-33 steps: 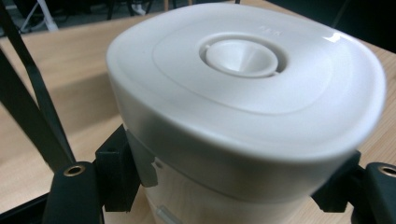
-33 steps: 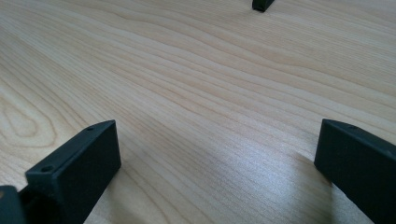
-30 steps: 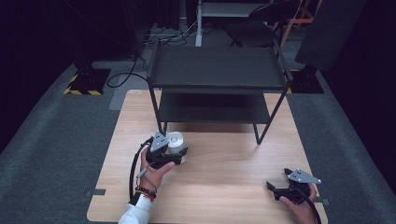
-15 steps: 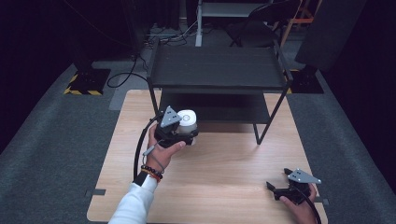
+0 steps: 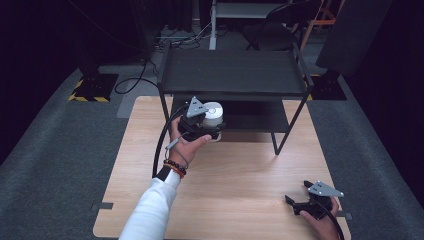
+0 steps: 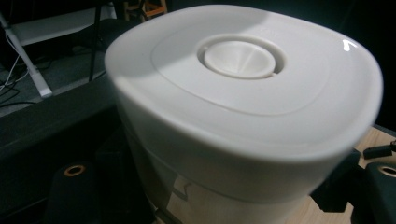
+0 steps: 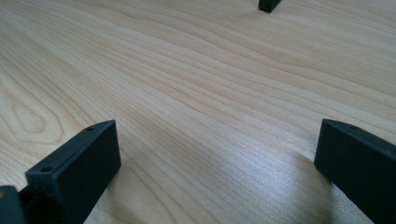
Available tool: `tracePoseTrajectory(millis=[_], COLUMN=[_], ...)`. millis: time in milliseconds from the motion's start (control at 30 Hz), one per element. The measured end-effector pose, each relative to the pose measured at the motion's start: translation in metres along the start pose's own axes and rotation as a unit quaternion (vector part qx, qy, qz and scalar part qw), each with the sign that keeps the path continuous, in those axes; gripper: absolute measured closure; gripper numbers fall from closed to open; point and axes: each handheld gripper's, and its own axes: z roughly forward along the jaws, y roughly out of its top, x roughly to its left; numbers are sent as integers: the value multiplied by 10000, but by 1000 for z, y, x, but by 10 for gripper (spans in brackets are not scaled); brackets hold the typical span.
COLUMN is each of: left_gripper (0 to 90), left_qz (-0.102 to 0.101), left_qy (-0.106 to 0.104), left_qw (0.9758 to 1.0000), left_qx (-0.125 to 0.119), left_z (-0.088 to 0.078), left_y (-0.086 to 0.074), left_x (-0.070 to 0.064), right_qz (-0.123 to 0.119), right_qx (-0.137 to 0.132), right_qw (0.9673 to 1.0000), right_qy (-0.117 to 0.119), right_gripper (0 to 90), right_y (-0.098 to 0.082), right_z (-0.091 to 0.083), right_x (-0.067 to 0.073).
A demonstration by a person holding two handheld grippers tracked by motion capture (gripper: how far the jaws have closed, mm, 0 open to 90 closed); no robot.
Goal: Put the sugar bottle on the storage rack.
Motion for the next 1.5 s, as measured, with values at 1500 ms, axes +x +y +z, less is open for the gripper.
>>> tracePoseTrajectory(millis=[1500], left_gripper=[91], left_qz=[-328], left_qy=[1162], left_qw=[9865], left_qx=[-1107], left_z=[57], left_y=[-38], left_x=[-36], right_qz=[-43], right_qx=[-4], right_qw=[10000], right_qy=[37], right_gripper=[3], right_y=[-1], right_z=[-1], right_x=[0])
